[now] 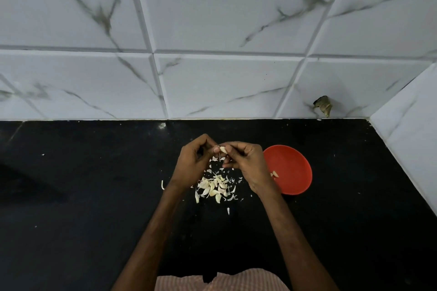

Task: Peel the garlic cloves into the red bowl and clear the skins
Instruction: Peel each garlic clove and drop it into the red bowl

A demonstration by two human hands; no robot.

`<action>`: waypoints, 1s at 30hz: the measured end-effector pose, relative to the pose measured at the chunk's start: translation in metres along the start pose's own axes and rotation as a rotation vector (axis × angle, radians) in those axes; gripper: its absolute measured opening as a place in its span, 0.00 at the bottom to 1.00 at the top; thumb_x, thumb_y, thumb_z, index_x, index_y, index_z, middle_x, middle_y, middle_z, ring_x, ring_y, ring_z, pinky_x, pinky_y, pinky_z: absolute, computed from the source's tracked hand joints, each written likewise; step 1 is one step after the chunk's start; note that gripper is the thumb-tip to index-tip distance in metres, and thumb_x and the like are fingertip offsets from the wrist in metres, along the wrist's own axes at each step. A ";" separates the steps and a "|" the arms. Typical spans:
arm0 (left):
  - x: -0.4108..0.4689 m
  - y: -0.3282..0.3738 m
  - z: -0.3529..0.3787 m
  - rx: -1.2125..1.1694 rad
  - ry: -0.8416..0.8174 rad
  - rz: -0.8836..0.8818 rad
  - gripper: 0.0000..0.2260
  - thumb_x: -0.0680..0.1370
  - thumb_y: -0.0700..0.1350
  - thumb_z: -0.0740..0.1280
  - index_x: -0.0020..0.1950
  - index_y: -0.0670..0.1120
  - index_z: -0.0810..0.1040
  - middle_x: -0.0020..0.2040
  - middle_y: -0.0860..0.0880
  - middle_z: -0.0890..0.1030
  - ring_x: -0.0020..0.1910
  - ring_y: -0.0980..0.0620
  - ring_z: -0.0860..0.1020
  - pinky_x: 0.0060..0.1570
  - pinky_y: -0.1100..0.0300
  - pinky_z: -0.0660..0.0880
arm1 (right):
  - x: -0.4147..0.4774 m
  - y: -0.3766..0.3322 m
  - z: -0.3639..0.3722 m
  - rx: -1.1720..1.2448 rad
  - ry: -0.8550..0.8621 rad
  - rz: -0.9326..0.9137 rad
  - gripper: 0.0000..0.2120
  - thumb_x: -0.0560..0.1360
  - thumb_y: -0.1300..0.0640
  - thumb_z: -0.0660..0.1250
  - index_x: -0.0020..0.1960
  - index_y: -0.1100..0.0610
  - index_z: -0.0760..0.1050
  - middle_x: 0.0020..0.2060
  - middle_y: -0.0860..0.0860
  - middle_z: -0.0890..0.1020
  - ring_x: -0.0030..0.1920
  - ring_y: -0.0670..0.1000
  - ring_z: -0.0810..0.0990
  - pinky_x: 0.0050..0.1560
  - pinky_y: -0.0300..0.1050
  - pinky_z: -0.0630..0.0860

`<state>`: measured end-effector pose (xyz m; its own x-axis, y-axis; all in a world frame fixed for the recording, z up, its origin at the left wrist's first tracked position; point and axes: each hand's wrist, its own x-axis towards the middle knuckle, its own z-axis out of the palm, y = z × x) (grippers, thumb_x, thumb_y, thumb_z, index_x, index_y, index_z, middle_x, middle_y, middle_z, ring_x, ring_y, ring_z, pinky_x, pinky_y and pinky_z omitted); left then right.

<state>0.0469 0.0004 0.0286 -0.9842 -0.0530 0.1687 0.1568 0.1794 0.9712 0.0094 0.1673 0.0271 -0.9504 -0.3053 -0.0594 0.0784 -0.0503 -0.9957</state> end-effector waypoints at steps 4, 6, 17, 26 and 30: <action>0.000 0.000 0.002 -0.016 0.043 -0.027 0.03 0.81 0.41 0.68 0.47 0.43 0.78 0.37 0.54 0.79 0.35 0.56 0.76 0.38 0.58 0.72 | 0.000 -0.002 0.004 0.077 -0.025 -0.007 0.09 0.78 0.66 0.69 0.57 0.61 0.82 0.41 0.55 0.86 0.37 0.46 0.82 0.39 0.41 0.83; 0.001 0.000 0.005 -0.047 0.055 -0.046 0.04 0.81 0.40 0.68 0.49 0.40 0.78 0.37 0.52 0.80 0.34 0.56 0.75 0.37 0.58 0.72 | -0.001 -0.002 0.003 0.118 -0.028 -0.011 0.10 0.78 0.67 0.68 0.58 0.61 0.81 0.42 0.55 0.86 0.37 0.46 0.82 0.39 0.41 0.82; 0.004 -0.004 0.017 -0.198 0.078 -0.129 0.05 0.82 0.40 0.66 0.52 0.38 0.79 0.40 0.45 0.81 0.35 0.55 0.75 0.33 0.63 0.72 | -0.005 0.008 -0.002 0.233 -0.018 -0.062 0.09 0.77 0.58 0.70 0.56 0.52 0.83 0.42 0.54 0.84 0.36 0.47 0.78 0.35 0.42 0.78; 0.009 -0.061 0.020 0.541 0.027 -0.285 0.17 0.80 0.42 0.69 0.69 0.49 0.76 0.61 0.50 0.81 0.57 0.51 0.80 0.58 0.50 0.77 | -0.001 0.036 -0.061 0.078 0.219 0.153 0.05 0.79 0.66 0.67 0.54 0.59 0.78 0.44 0.57 0.86 0.39 0.49 0.83 0.40 0.41 0.82; 0.007 -0.078 0.031 0.785 -0.078 -0.258 0.11 0.83 0.51 0.64 0.63 0.53 0.81 0.57 0.51 0.83 0.55 0.48 0.81 0.47 0.55 0.73 | -0.007 0.066 -0.116 -0.241 0.445 0.268 0.08 0.79 0.66 0.69 0.57 0.65 0.79 0.45 0.58 0.85 0.40 0.51 0.84 0.43 0.46 0.84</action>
<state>0.0256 0.0162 -0.0513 -0.9889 -0.1231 -0.0832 -0.1486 0.8060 0.5730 -0.0141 0.2767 -0.0465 -0.9459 0.1548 -0.2851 0.3133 0.2077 -0.9267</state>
